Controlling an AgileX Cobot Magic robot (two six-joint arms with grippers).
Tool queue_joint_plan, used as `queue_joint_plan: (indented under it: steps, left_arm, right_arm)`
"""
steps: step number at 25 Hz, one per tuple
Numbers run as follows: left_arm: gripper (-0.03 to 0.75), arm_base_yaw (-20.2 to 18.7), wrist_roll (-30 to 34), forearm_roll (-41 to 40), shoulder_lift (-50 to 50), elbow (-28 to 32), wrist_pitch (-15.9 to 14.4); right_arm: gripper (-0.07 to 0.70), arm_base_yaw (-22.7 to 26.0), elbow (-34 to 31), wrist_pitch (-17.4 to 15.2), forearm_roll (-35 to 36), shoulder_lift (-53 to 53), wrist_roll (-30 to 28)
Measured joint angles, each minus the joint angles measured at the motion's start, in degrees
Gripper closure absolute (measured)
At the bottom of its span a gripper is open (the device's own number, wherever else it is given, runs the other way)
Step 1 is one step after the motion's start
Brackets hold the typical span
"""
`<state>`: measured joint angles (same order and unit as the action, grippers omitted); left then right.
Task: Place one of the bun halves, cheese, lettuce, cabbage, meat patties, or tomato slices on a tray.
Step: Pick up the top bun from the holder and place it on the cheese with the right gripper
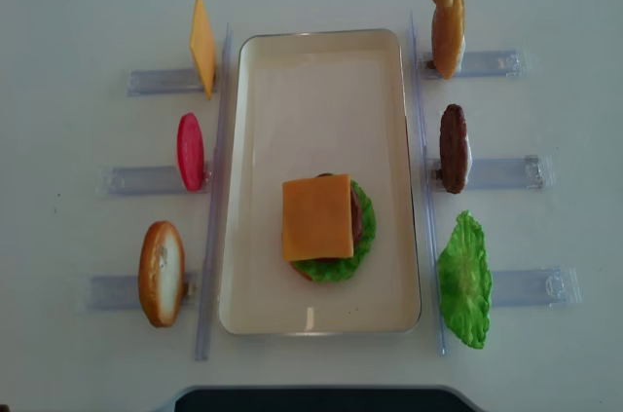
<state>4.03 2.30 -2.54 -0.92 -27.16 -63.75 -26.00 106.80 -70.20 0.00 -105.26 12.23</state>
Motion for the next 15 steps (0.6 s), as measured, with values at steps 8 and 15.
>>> queue_joint_plan:
  steps: [8,15]
  left_arm:
    - [0.722,0.0,0.0,0.0,0.0,0.0,0.0]
    - [0.722,0.0,0.0,0.0,0.0,0.0,0.0]
  right_arm:
    - [0.471,-1.4,-18.7,-0.1,1.9,17.6,1.0]
    - [0.471,-4.4,-30.9,-0.2,2.9,30.1,5.3]
